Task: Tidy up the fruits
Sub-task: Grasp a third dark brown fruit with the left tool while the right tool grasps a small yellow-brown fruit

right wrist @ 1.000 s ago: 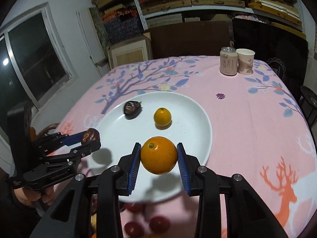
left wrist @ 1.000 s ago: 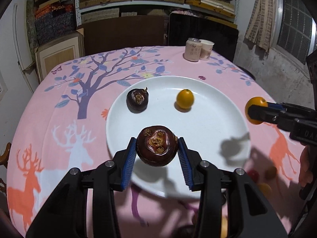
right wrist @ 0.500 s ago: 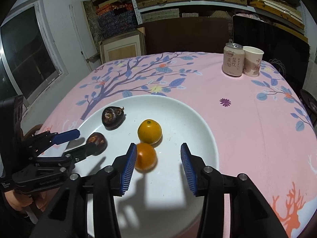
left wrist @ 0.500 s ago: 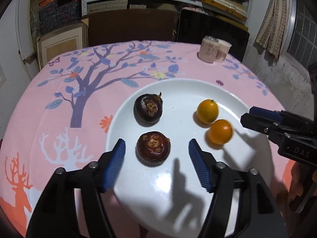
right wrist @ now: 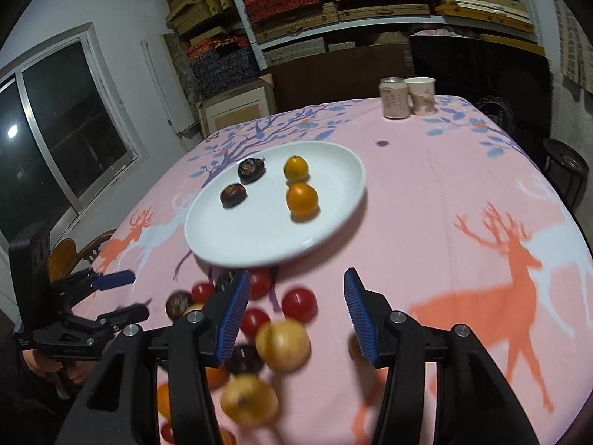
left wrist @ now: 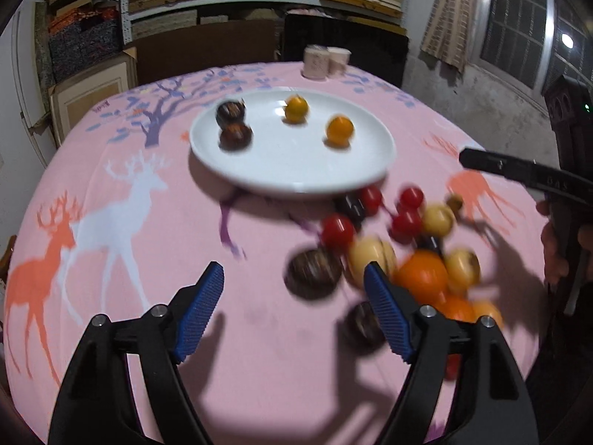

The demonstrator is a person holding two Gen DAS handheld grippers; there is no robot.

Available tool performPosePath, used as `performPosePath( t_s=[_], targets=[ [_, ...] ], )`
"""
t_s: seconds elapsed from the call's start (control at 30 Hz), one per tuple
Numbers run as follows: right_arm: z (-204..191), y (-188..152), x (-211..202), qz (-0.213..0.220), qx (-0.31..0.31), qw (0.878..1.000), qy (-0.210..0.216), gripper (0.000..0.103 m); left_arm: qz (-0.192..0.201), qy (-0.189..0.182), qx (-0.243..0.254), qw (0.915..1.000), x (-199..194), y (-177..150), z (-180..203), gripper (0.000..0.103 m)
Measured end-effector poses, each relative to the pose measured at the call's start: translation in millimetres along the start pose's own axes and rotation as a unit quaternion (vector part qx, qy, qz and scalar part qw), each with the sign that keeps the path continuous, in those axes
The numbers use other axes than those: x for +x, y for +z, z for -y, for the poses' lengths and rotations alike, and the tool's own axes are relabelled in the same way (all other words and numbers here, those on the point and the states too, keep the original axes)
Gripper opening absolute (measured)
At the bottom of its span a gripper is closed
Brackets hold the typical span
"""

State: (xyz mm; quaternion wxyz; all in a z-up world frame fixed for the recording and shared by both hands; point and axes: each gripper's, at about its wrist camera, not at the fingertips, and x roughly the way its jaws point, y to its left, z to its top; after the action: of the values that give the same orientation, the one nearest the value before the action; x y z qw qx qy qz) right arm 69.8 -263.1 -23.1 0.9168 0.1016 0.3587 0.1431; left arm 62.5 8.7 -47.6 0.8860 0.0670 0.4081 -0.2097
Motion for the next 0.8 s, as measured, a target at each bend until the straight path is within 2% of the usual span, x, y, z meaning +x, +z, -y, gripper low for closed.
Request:
performPosePath(
  t_s=[0.13, 0.2, 0.33, 0.4, 0.43, 0.5, 0.63, 0.8],
  targets=[
    [15, -29, -11, -0.012, 0.038, 0.999, 0.002, 0.054, -0.019, 0.004, 0.032, 0.9993, 0, -28, 20, 0.076],
    [18, -39, -11, -0.021, 0.049, 0.999, -0.001, 0.054, -0.022, 0.012, 0.051, 0.9984, 4, -31, 31, 0.069],
    [13, -49, -15, -0.022, 0.049, 0.999, -0.001, 0.054, -0.035, 0.012, 0.076, 0.9965, 17, -31, 53, 0.066],
    [10, -52, -18, -0.021, 0.039, 0.999, -0.004, 0.054, -0.039, 0.025, 0.080, 0.9957, 24, -29, 57, 0.058],
    [8, -53, -18, -0.021, 0.034, 0.999, -0.006, 0.054, -0.041, 0.025, 0.080, 0.9956, 27, -26, 57, 0.057],
    [6, -55, -19, -0.021, 0.022, 0.999, -0.010, 0.054, -0.040, 0.012, 0.074, 0.9964, 31, -22, 56, 0.040],
    [8, -56, -17, -0.019, 0.009, 0.999, -0.030, 0.054, -0.029, -0.004, 0.060, 0.9978, 28, -20, 52, 0.039],
    [21, -49, -7, -0.019, 0.022, 0.998, -0.052, 0.054, 0.003, -0.021, 0.006, 0.9998, 16, -20, 35, 0.039]
  ],
)
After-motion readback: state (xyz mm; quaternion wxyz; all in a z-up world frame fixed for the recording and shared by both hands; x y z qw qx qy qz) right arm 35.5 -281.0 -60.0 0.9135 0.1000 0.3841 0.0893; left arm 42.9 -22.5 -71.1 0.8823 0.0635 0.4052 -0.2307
